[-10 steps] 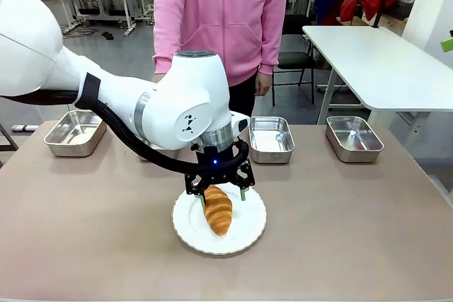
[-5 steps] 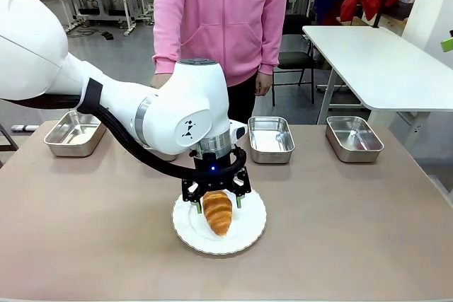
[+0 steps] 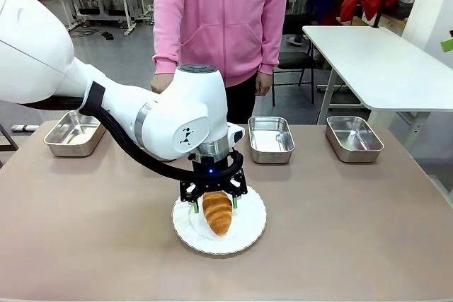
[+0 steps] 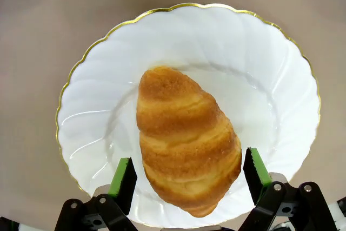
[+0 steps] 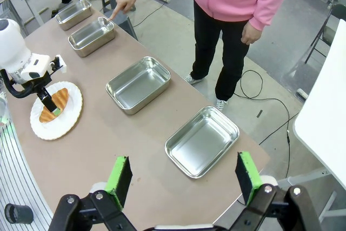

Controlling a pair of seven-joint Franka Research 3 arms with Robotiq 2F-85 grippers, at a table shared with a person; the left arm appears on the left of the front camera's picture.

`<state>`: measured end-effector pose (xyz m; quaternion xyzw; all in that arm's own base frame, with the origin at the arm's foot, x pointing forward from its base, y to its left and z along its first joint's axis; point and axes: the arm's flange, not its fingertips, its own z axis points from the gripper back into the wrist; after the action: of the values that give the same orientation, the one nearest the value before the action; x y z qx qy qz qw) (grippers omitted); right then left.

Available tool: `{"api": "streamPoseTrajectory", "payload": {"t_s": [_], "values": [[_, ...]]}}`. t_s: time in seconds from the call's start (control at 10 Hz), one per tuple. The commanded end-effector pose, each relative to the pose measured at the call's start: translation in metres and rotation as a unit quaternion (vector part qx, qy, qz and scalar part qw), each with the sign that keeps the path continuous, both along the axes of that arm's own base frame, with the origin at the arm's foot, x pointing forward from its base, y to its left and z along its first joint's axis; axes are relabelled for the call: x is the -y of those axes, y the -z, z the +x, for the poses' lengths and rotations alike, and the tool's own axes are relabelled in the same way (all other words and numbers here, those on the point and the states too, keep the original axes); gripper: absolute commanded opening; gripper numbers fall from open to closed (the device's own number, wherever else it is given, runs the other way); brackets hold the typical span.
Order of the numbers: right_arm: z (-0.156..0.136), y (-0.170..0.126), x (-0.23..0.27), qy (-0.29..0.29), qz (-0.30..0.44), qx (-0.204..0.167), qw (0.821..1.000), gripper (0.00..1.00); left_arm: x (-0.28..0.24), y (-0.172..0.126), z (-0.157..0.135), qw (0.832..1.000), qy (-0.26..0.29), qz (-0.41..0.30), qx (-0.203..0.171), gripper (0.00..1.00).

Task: Place the bread in the container.
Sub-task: Place the Butter Roll into the Airtight Container indicated by the human.

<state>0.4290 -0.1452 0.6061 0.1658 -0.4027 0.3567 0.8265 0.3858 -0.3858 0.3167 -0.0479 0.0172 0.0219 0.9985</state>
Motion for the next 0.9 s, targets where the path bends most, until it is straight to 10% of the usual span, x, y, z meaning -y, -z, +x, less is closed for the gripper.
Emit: {"api": "streamPoseTrajectory", "payload": {"t_s": [0.0,0.2,0.5,0.6,0.7,0.8], "values": [[0.0001,-0.0013,-0.0007,-0.001,0.001,0.003,1.0,1.0,0.0038,0.0077,0.0041,1.0,-0.009,0.01,0.013,1.0],[0.0001,-0.0013,-0.0007,-0.001,0.001,0.003,1.0,1.0,0.0043,0.0103,0.0067,1.0,-0.009,0.011,0.011,1.0],[0.0001,-0.0013,-0.0007,-0.001,0.001,0.003,1.0,1.0,0.0043,0.011,0.0098,1.0,-0.01,0.008,0.002,0.62],[0.0001,-0.0013,-0.0007,-0.001,0.001,0.003,1.0,1.0,0.004,0.0113,0.0112,1.0,-0.009,0.008,-0.001,0.75],[0.0001,-0.0013,-0.0007,-0.001,0.001,0.003,1.0,1.0,0.0037,0.0111,0.0139,1.0,-0.011,0.006,0.011,0.42],[0.0001,-0.0013,-0.0007,-0.001,0.001,0.003,1.0,1.0,0.0053,0.0129,0.0136,1.0,-0.004,-0.017,-0.026,0.42]]}}
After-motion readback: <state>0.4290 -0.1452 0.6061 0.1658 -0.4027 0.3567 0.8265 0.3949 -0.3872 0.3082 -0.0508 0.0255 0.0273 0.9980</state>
